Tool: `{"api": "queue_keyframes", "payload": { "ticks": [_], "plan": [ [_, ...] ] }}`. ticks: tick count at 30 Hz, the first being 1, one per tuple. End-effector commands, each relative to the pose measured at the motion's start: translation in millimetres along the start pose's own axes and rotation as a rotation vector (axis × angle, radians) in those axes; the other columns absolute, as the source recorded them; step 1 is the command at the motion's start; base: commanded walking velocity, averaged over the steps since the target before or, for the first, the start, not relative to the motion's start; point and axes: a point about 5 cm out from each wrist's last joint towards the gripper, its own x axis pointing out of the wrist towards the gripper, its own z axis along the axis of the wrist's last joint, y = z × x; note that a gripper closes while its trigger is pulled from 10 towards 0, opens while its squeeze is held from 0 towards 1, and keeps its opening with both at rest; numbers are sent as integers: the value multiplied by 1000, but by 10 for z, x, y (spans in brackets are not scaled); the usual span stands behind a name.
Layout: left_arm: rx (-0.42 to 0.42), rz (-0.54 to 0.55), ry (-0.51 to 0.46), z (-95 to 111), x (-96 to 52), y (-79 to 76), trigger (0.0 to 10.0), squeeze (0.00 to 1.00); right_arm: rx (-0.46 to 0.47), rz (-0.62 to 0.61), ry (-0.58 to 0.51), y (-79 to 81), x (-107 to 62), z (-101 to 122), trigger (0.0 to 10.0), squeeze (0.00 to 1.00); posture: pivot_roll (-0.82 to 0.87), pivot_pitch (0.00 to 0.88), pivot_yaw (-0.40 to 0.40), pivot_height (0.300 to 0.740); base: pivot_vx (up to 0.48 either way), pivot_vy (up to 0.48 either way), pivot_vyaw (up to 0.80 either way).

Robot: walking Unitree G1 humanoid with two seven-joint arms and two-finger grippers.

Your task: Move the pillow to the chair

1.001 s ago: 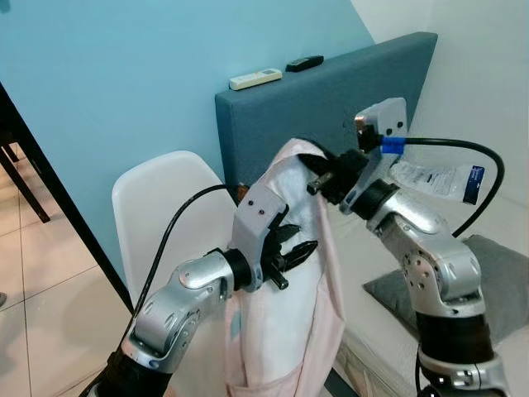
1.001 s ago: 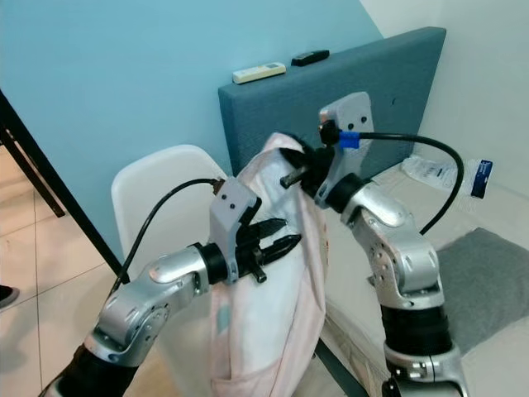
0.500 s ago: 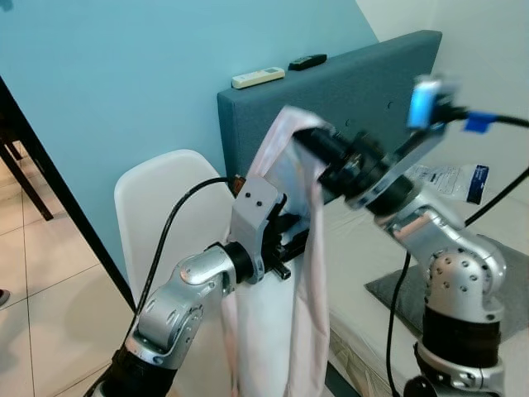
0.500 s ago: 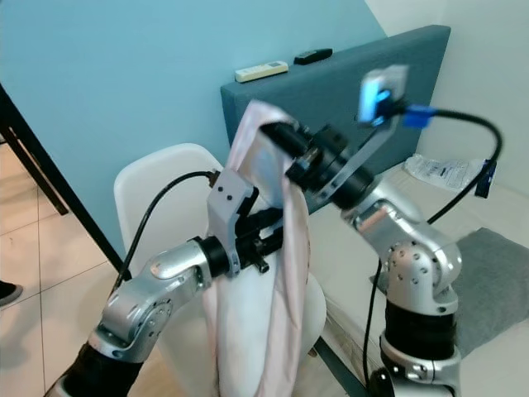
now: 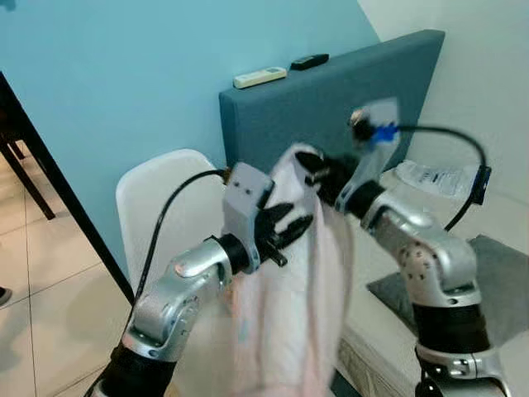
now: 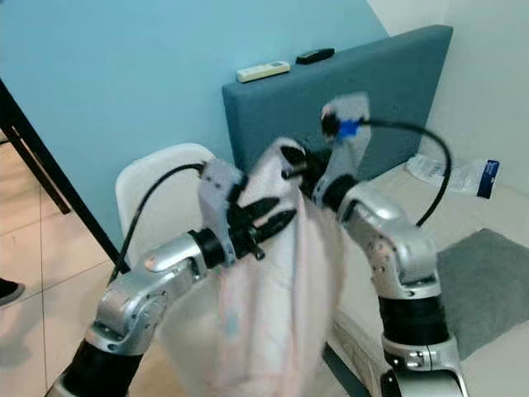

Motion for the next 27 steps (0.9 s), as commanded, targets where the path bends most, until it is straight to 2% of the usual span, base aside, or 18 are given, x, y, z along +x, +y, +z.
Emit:
{"api": "queue_keyframes", "payload": {
  "ticks": [1, 6, 10, 13, 16, 17, 21, 23, 25, 27],
  "plan": [
    [-44, -91, -92, 214, -57, -33, 10000, 0, -11, -29, -30, -12, 26, 53, 0, 0, -41, 13, 18, 740, 0, 0, 0],
    [-100, -204, -188, 435, -220, -20, 10000, 0, -7, -104, -51, -127, 21, 69, 0, 0, -42, 12, 17, 740, 0, 0, 0],
    [-108, -249, -193, 456, -264, -49, 10000, 0, -8, -151, -78, -191, 33, 93, 0, 0, -40, 9, 16, 740, 0, 0, 0],
    [-136, -305, -148, 331, -258, -177, 10000, 0, 1, -188, -118, -251, 54, 145, 0, 0, -39, 2, 12, 740, 0, 0, 0],
    [-162, -311, -78, 145, -239, -249, 10000, 0, 0, -169, -112, -230, 74, 131, 0, 0, -39, 0, 10, 740, 0, 0, 0],
    [-165, -306, -62, 113, -239, -250, 10000, 0, 1, -164, -112, -222, 78, 126, 0, 0, -39, 0, 10, 740, 0, 0, 0],
    [-126, -256, 134, -268, -253, -230, 10000, 0, 22, -74, -138, -99, 90, 127, 0, 0, -40, 0, 9, 740, 0, 0, 0],
    [-136, -260, 154, -315, -267, -235, 10000, 0, 28, -49, -149, -65, 89, 137, 0, 0, -41, 0, 11, 740, 0, 0, 0],
    [-203, -252, 171, -415, -298, -219, 10000, 0, 39, 5, -173, 12, 82, 163, 0, 0, -42, 0, 13, 740, 0, 0, 0],
    [-220, -251, 189, -463, -322, -206, 10000, 0, 37, 18, -179, 31, 81, 168, 0, 0, -42, 0, 15, 740, 0, 0, 0]
  ]
}}
